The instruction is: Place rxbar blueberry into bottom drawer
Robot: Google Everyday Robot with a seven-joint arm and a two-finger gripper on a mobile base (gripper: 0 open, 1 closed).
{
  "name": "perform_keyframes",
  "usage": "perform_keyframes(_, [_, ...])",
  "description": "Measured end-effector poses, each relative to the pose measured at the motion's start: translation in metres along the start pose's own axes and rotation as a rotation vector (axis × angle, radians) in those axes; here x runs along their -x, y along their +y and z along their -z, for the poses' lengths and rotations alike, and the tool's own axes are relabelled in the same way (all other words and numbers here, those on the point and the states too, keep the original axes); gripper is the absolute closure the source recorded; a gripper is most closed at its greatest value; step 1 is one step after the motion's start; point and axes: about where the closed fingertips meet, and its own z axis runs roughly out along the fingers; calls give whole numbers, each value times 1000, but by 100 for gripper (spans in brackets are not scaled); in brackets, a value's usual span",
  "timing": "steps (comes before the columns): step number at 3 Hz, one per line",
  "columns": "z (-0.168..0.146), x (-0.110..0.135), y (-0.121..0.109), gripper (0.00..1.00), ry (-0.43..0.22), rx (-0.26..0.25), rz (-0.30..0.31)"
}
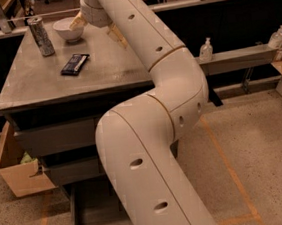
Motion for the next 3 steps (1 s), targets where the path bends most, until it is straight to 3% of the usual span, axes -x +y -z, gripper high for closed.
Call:
perform_keyframes(2, [-5,-5,-11,0,30,-19,15])
perform_keyframes(3, [-7,10,-23,0,14,9,86])
